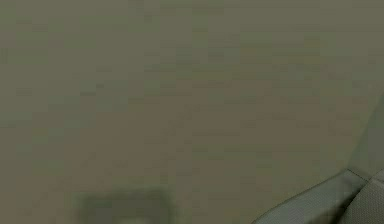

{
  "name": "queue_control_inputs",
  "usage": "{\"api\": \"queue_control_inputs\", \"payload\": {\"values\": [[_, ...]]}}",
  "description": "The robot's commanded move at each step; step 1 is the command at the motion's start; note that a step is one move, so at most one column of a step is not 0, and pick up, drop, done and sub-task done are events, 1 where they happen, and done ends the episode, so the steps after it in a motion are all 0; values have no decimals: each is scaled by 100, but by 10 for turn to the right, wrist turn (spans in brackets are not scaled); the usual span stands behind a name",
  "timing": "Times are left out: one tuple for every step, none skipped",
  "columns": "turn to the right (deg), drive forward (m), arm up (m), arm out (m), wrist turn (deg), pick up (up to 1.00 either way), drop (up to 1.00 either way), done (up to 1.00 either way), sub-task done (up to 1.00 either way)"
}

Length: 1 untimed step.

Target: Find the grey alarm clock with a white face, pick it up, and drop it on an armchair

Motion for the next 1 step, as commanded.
{"api": "queue_control_inputs", "payload": {"values": [[0,0,10,0,0,0,0,0,0]]}}
